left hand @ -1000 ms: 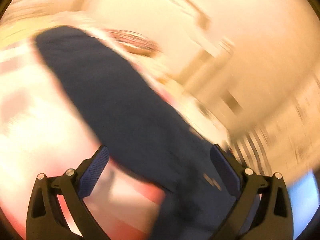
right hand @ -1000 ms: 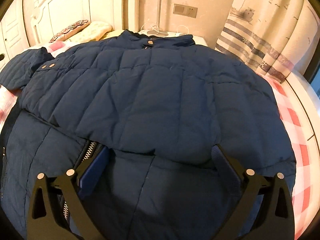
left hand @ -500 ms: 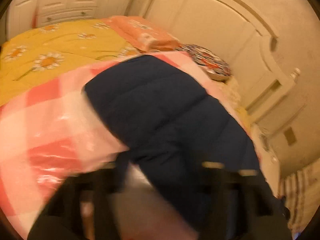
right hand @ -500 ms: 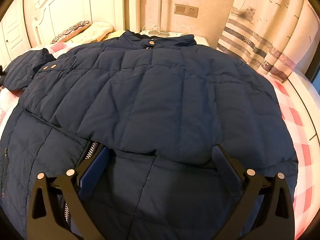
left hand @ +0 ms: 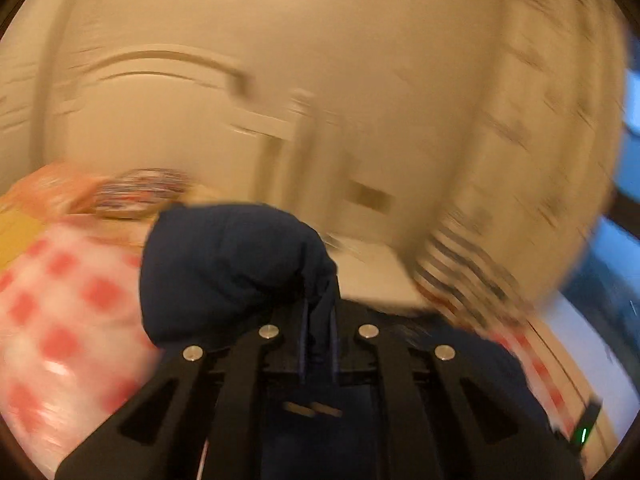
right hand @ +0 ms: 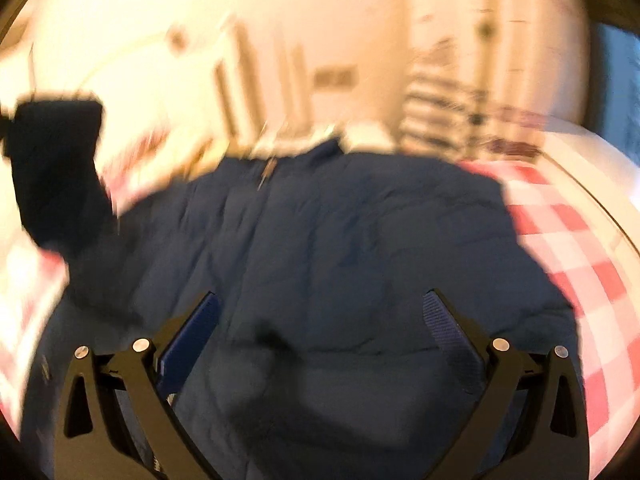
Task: Fold large clothes
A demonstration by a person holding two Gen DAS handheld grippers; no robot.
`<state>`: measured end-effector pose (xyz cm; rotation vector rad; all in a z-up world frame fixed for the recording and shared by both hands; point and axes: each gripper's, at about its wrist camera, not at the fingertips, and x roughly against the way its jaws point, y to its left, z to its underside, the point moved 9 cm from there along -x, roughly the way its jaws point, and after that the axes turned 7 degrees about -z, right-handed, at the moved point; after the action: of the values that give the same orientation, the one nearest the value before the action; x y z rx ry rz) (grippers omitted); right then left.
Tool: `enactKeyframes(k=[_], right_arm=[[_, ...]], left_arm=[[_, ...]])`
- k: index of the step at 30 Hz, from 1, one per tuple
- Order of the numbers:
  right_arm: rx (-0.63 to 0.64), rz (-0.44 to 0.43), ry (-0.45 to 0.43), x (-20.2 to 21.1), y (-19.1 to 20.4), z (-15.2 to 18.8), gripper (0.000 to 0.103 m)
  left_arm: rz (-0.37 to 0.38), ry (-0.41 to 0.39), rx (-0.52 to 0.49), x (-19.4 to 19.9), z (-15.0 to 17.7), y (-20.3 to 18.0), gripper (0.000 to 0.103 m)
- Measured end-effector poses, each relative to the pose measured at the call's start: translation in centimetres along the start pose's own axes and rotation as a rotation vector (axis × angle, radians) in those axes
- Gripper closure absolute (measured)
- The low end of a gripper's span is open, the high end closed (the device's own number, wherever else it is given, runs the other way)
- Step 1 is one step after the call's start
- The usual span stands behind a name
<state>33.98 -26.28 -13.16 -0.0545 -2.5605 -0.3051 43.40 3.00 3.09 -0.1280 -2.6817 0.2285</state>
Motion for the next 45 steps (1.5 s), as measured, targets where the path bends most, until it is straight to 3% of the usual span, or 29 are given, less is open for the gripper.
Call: enactKeyframes(k=[3, 5, 7, 9, 10, 11, 13, 16, 17, 20, 21, 24, 26, 28, 31, 34, 37, 45], right_arm=[[-0.189, -0.017, -0.120, 2.1, -3.7, -1.3, 0.005], [-0.315, -0.037, -0.162, 2.9, -6.0, -1.3, 0.005], [-0.420, -0.055, -0.210, 3.7, -8.0, -1.4, 0.005], [-0.487, -0.072, -0.227, 3.8, -9.2, -1.2, 0.005], [-0.509, -0.076, -0.219, 3.6, -9.5, -1.1, 0.005], [-0.520, -0.079, -0.212, 3.4, -9.7, -1.0, 0.005], [-0.511, -0.082, -0.205, 3.4, -9.6, -1.0, 0.005], [-0.479, -0.082, -0.184, 3.1, -9.0, -1.0, 0.005], [-0.474, -0.082, -0.179, 3.0, -8.9, -0.9, 0.005], [-0.471, -0.087, -0.170, 3.0, -8.8, -0.8, 0.005], [-0.474, -0.089, -0.167, 2.9, -8.8, -0.7, 0.005], [-0.475, -0.093, -0.164, 2.8, -8.9, -0.7, 0.005], [-0.465, -0.093, -0.157, 2.6, -8.7, -0.8, 0.005], [-0.429, -0.088, -0.148, 2.4, -8.0, -0.9, 0.005], [-0.338, -0.079, -0.127, 2.0, -6.4, -1.1, 0.005], [-0.227, -0.058, -0.103, 1.5, -4.3, -1.2, 0.005], [-0.116, -0.034, -0.077, 0.9, -2.4, -1.0, 0.005], [0.049, 0.040, -0.010, -0.5, 0.1, -0.4, 0.005]], left_arm=[[0.038, 0.061, -0.114, -1.6, 4.6, -7.3, 0.094], [0.061, 0.163, -0.164, -3.9, 9.4, -11.7, 0.091], [0.057, 0.253, -0.206, -6.4, 13.3, -13.9, 0.086], [0.039, 0.288, -0.255, -7.8, 16.5, -14.2, 0.070], [0.045, 0.308, -0.300, -8.2, 18.1, -14.9, 0.050], [0.060, 0.316, -0.318, -8.2, 18.8, -15.5, 0.038], [0.090, 0.298, -0.327, -7.0, 18.7, -15.8, 0.034], [0.155, 0.230, -0.278, -3.6, 15.9, -15.4, 0.026], [0.177, 0.165, -0.248, -1.6, 14.2, -14.8, 0.016], [0.159, -0.033, -0.161, 3.3, 9.3, -11.2, 0.003], [0.129, -0.061, -0.139, 4.0, 8.6, -10.0, 0.003], [-0.105, -0.077, -0.059, 3.8, 7.1, -3.5, 0.003], [-0.292, -0.026, 0.007, 2.8, 8.1, 1.6, 0.003], [-0.421, 0.053, 0.063, 1.7, 10.2, 5.6, 0.004], [-0.520, 0.153, 0.048, -0.3, 13.3, 7.9, 0.005], [-0.563, 0.211, -0.029, -2.3, 15.5, 7.9, 0.005], [-0.552, 0.247, -0.065, -3.5, 17.0, 7.6, 0.005], [-0.427, 0.300, 0.078, -4.2, 18.1, 9.5, 0.004]])
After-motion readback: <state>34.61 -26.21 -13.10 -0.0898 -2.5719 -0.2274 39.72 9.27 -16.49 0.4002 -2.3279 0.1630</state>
